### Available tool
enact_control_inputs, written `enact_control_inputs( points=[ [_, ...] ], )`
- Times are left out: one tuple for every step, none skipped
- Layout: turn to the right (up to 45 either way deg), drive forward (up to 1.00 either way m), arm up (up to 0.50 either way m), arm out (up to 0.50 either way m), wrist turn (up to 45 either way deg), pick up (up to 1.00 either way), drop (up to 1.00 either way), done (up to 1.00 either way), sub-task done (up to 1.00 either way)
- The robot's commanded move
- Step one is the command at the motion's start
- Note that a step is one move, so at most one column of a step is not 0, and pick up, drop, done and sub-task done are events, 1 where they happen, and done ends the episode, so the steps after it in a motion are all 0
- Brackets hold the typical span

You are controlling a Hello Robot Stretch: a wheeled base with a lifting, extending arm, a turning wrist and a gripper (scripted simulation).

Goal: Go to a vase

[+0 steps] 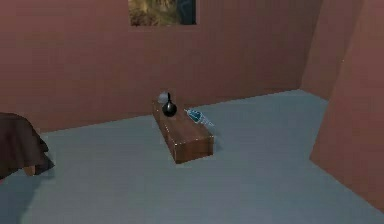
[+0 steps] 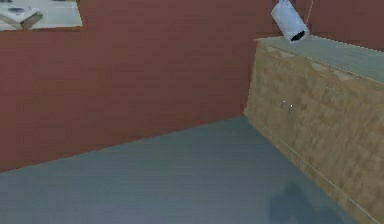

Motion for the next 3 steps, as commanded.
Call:
enact_control_inputs(
  points=[
    [0.0, 1.00, 0.00, 0.00, 0.0, 0.00, 0.00, 0.00, 0.00],
    [-39.0, 0.00, 0.00, 0.00, 0.0, 0.00, 0.00, 0.00, 0.00],
    [0.0, 0.05, 0.00, 0.00, 0.0, 0.00, 0.00, 0.00, 0.00]
  ],
)
